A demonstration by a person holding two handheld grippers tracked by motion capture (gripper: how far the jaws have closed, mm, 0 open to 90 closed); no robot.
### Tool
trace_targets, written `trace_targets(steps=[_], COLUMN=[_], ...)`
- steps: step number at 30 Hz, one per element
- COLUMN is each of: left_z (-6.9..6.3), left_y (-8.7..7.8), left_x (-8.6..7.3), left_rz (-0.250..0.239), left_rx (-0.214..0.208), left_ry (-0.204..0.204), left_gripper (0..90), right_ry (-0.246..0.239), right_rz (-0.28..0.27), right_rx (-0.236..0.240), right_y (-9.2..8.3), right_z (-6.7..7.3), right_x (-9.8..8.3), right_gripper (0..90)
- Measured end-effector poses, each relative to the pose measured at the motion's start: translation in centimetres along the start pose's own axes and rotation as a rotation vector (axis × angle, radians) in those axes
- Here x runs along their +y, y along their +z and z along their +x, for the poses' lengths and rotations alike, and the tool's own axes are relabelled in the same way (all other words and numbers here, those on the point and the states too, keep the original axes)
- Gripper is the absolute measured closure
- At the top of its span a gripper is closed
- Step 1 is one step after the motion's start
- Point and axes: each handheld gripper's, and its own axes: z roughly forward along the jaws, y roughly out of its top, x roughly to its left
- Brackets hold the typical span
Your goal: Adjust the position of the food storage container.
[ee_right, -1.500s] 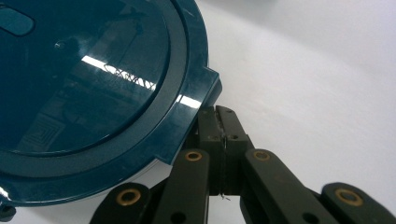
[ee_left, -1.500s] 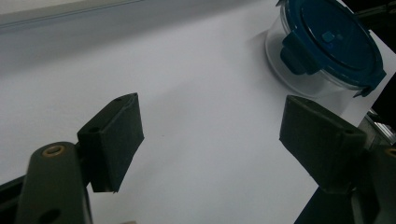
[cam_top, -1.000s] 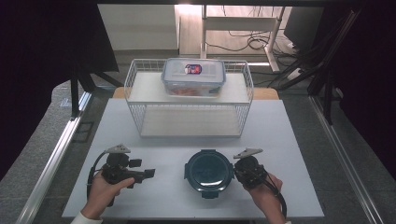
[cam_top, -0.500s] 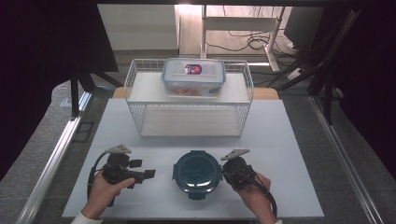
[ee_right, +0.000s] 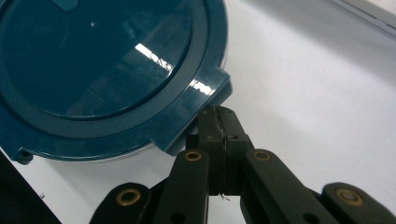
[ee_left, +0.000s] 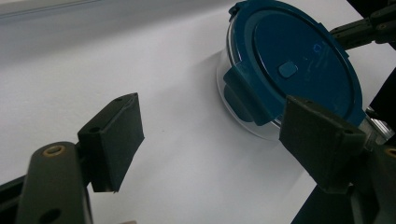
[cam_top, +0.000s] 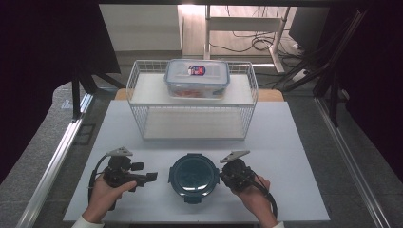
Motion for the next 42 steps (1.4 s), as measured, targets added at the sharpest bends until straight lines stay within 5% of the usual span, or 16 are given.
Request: trace_targets(steps=[8,18,23,27,32,35,42], left_z=[0.1,0.0,0.0,0.0,-0.2,-0.3,-0.8], left_y=[-0.2,-0.1,-0.3,-0.3,-0.5,-0.8,-0.8], left_x=[-0.1,0.0,-0.1,-0.1,-0.1,-0.1,0.1], left_rz=[-0.012,-0.030,-0.048,-0.054,-0.089,-0.122,-0.133], left_rx=[0.008,-0.029,-0.016,-0.016,0.005,-0.039,-0.042], left_ry=[-0.006,-0.007,-0.007,-0.002,0.011,-0.002,-0.004], left_gripper=[21.0,20.7,20.9,20.9,21.3,21.0,20.0], right_ry=[0.053,0.139,0.171,0.205,0.223,0.219,0.230], right_rz=[-0.071,-0.132,-0.178,-0.208,-0.213,-0.214,-0.230], right_rx=[-0.012,0.086,0.073,0.086,0.104,0.132,0.170], right_y=[-1.9,-2.7,-3.0,-3.2,-3.2,-3.2,-3.2], right_z=[-1.6,-2.9,-3.0,-3.2,-3.4,-3.4,-3.4], right_x=[-0.6,-1.9,-2.0,-2.0,-2.3,-2.4,-2.4], right_gripper=[89.1,87.4,47.8,33.1,29.9,29.7,27.6])
